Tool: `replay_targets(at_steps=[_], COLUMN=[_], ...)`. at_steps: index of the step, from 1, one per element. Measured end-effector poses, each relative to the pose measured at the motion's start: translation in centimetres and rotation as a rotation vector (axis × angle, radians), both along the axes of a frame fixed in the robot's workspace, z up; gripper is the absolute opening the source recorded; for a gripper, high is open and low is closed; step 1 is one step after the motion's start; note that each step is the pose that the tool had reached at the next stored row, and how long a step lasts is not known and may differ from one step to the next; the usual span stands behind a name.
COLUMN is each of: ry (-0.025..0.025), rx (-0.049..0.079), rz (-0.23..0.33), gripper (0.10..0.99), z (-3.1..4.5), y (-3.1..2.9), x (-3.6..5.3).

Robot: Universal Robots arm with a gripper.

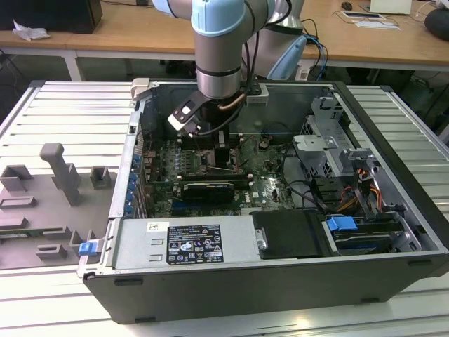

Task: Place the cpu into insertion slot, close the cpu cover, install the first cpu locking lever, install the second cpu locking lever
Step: 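Place the cpu into insertion slot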

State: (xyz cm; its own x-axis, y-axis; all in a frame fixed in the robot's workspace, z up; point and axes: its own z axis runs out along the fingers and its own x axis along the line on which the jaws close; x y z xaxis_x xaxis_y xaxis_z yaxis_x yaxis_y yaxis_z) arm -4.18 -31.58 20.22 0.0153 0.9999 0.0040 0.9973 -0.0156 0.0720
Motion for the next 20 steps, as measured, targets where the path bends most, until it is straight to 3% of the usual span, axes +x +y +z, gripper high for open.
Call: replay_targets(at_steps=[7, 9, 10, 13, 17, 20], ry=[0.0001, 0.0001, 0.0000, 0.0000, 0.0001, 0.0009], rx=[-0.001, -0.001, -0.001, -0.001, -0.001, -0.001], rz=[0.000, 0.000, 0.000, 0.000, 0.000, 0.000], gripper=[0.541, 0.553, 0.616, 0.616, 0.616, 0.412], z=[-0.29, -0.29, -0.30, -0.28, 0.54, 1.20], y=[0.00, 0.00, 0.00, 0.00, 0.00, 0.00], x=[0.00, 0.00, 0.00, 0.00, 0.00, 0.00])
